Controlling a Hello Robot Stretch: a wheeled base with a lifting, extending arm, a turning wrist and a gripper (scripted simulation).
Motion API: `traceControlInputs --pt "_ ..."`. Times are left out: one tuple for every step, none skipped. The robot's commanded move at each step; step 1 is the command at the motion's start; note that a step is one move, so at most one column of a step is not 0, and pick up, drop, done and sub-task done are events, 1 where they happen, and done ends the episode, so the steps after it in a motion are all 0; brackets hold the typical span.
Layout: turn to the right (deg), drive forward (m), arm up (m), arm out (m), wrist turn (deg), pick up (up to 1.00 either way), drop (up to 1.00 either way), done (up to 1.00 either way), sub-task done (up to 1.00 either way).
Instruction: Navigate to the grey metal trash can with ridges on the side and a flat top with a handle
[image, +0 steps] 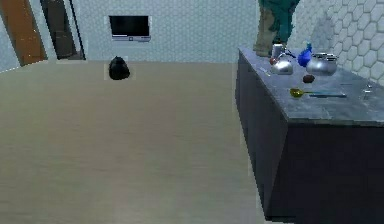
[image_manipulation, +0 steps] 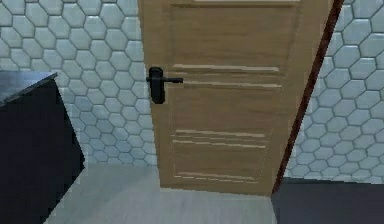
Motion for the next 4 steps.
traceControlInputs --pt "0.0 0.4 0.0 0.0 0.0 0.0 0.0 0.0 0.0" --pt "-30.0 0.0 0.0 0.0 0.0 0.0 0.0 0.0 0.0" --pt "0.0 1.0 0.0 0.0 0.0 0.0 0.0 0.0 0.0" --pt "0.0 1.0 0.0 0.0 0.0 0.0 0.0 0.0 0.0"
